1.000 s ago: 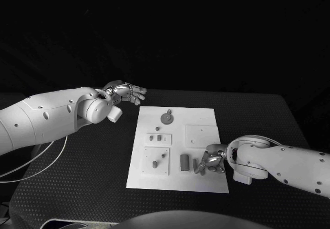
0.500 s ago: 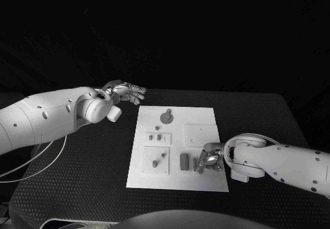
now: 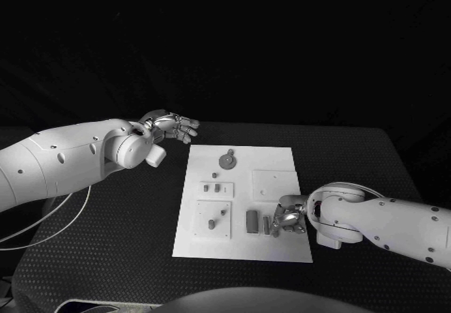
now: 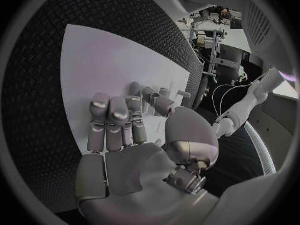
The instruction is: Assemble the parts on the task board
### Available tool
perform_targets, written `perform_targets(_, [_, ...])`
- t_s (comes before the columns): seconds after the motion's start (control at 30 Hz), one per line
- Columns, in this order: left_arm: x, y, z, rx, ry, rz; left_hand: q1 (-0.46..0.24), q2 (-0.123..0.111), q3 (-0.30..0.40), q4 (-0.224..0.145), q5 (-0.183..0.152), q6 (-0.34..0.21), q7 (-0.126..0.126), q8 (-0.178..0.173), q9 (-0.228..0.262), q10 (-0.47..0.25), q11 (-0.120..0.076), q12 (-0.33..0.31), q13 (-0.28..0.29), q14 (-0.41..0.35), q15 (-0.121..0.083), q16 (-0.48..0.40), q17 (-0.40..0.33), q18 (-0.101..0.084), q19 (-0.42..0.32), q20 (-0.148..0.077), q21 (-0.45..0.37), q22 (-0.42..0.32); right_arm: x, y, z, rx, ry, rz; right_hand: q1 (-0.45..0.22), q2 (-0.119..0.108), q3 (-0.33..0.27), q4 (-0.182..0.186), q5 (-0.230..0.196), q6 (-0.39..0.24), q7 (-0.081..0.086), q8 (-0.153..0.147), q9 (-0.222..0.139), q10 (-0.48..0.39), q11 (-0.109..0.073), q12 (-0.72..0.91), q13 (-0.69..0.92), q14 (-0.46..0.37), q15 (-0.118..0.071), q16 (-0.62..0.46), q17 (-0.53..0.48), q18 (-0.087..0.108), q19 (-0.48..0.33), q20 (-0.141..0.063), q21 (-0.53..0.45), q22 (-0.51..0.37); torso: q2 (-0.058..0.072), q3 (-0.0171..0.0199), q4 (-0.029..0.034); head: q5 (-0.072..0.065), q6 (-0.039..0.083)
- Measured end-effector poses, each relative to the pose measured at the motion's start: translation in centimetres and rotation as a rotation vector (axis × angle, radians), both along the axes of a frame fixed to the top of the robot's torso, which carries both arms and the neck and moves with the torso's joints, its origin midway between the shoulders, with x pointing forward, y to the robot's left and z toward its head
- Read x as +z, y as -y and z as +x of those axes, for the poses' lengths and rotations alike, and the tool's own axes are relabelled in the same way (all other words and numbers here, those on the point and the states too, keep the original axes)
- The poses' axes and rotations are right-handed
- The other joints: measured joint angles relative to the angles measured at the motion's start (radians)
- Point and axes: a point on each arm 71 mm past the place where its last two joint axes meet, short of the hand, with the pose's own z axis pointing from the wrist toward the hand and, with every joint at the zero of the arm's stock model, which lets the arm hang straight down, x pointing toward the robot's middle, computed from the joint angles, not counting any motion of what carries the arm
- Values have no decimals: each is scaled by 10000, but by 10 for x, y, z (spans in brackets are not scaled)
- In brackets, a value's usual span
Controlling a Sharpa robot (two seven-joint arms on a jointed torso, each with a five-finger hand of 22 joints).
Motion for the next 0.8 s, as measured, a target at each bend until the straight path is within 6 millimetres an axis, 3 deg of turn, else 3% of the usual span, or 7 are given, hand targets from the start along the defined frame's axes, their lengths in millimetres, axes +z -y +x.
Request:
perform_targets(0.17, [0, 0, 0, -4, 1, 1, 0, 0, 0, 0, 0, 0, 0, 0, 0, 0, 0, 0, 0, 0, 0, 0, 0, 0, 0, 0, 0, 9, 0, 8, 2, -244, 14, 100, -232, -476, -261, 24, 1, 5, -5, 27, 32, 0, 0, 0, -1, 0, 1, 0, -6, 0, 38, 37, 22, -1, -1, 3, -3, -8, 29])
perform_targets(0.2, [0, 0, 0, -7, 1, 1, 0, 0, 0, 0, 0, 0, 0, 0, 0, 0, 0, 0, 0, 0, 0, 0, 0, 0, 0, 0, 0, 9, 0, 11, 3, -305, 32, 194, -370, -769, -443, 12, 1, -5, 5, 28, 13, 0, 1, 0, -1, 0, 1, 1, -13, 1, 37, 37, 39, -1, -1, 4, -3, -17, 40])
perform_targets(0.37, [0, 0, 0, 1, 5, 3, 0, 0, 0, 0, 0, 0, 0, 0, 0, 0, 0, 0, 0, 0, 0, 0, 11, 0, 0, 0, 0, 12, 1, 22, 11, -660, 166, 933, -850, -1587, -1073, 108, 1, -230, -129, -198, -72, 26, 67, 0, 48, 0, 1, 1, -24, 2, 57, 57, 39, -24, -4, 6, -6, -70, 128])
perform_targets(0.43, [0, 1, 0, -6, 11, 1, 0, 0, 0, 0, 0, 0, 0, 0, 0, 0, 0, 39, 0, 0, 0, 0, 11, 0, 0, 0, 0, 18, 6, 26, 17, -777, 292, 1292, -956, -1523, -1612, 18, 1, -522, 24, -235, -72, -39, 152, 91, 131, 0, 1, 1, -14, 1, 57, 57, 38, -50, -12, 7, -12, -90, 198])
perform_targets(0.57, [0, 4, 3, 16, 64, -24, 0, 0, -27, 27, 0, 0, 0, 0, 0, 0, 0, 40, 0, 0, 0, 0, 17, 0, 0, 0, 0, 18, 24, 35, 35, -1045, 767, 2152, -1095, -1314, -2385, -255, 1, -667, 62, -235, -10, -120, 224, 120, 185, -42, 41, 1, 6, 0, -12, 1, 5, -93, -33, 10, -12, -163, 398])
perform_targets(0.67, [0, 5, 8, 129, 141, -59, 0, 0, -53, 53, 0, 0, 0, 46, 0, 0, 0, 99, 1, 0, 0, 0, 35, 0, 0, 0, 0, 34, 39, 41, 52, -1336, 1198, 2893, -1128, -960, -2969, -562, 198, -774, 62, -268, 47, -215, 217, 167, 186, -63, 60, 1, 23, -8, -112, -68, -24, -106, -54, 9, -13, -256, 650])
perform_targets(0.8, [-1, 3, 18, 377, 296, -105, -100, -39, -85, 85, 0, 11, -11, 81, 0, 86, -86, 156, 17, -22, 22, -96, 41, 0, 0, 0, -68, 44, 56, 51, 80, -1916, 1875, 3835, -988, -744, -3521, -657, 893, -876, 127, -267, 103, -415, 233, 167, 179, -202, 90, -98, 22, -92, -247, -124, -147, -128, -133, 0, -29, -393, 1077])
